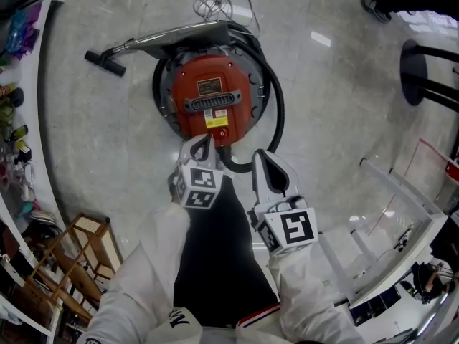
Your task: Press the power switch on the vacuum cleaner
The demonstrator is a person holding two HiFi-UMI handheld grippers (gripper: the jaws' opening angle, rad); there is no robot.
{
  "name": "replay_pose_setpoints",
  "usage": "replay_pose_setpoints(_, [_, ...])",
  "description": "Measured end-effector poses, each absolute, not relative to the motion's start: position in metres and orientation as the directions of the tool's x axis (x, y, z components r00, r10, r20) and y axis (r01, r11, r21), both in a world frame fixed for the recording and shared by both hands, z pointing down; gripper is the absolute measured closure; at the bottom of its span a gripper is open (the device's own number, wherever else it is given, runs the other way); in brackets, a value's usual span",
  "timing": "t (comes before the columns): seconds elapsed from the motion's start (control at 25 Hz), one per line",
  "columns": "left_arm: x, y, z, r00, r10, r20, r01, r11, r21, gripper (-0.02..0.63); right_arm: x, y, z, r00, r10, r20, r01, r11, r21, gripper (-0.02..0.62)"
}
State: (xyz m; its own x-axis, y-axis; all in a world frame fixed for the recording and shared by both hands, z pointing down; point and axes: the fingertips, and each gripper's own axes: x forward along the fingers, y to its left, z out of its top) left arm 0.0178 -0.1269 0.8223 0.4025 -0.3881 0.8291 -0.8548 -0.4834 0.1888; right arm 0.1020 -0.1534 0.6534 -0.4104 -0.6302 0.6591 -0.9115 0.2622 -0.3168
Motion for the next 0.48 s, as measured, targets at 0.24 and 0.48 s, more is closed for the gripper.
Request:
replay_pose_setpoints(0.24, [0.004,-0.129,0.797,0.391,-0.437,0.81,-0.86,-0.487,0.153,0.606,0.11,-0.154,0.63,-0.396,-0.663,0.635,-0.918,0.262,-0.298,0.595])
replay_pose_setpoints(0.48, [-0.011,-0.136,0.758,0.385,-0.489,0.783,-0.866,-0.484,0.124,0.606,0.119,-0.156,0.601,-0.379,-0.697,0.609,-0.924,0.246,-0.294,0.595])
